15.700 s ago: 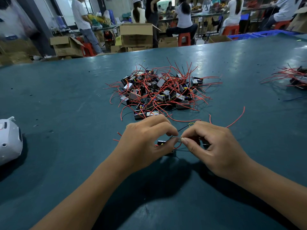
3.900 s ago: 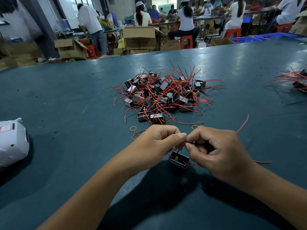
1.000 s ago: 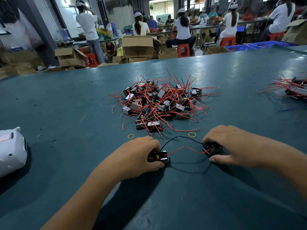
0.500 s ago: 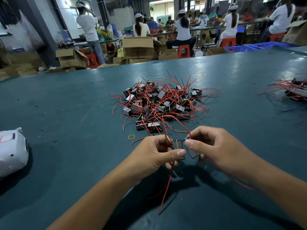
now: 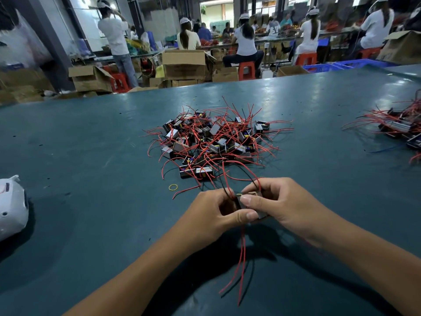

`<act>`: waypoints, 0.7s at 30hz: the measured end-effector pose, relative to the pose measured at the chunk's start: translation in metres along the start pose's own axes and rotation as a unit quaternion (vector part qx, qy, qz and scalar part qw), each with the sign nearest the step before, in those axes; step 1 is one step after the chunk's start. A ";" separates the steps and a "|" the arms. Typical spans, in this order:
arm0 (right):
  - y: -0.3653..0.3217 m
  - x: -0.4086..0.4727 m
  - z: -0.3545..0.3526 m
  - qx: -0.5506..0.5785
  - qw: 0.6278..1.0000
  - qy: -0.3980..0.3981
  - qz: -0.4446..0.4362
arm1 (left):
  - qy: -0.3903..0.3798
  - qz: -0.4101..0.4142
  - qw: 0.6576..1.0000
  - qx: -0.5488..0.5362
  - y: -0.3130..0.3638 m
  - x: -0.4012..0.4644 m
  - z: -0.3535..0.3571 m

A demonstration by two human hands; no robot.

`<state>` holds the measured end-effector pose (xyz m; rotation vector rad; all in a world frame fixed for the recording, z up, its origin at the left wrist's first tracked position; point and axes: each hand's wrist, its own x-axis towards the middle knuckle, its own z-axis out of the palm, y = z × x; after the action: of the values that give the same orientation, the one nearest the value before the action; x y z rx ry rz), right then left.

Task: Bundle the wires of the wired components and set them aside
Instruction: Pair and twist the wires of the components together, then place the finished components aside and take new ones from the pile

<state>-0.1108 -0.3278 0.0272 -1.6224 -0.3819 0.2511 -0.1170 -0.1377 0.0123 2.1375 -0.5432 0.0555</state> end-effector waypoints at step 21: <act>-0.027 0.070 -0.164 -0.696 0.666 0.243 0.120 | 0.069 0.011 0.997 0.039 -0.024 0.010 -0.005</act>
<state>0.0141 -0.4492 0.0731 -3.1638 0.1838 -0.4426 -0.0979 -0.1253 -0.0009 2.1846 -0.4910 0.2374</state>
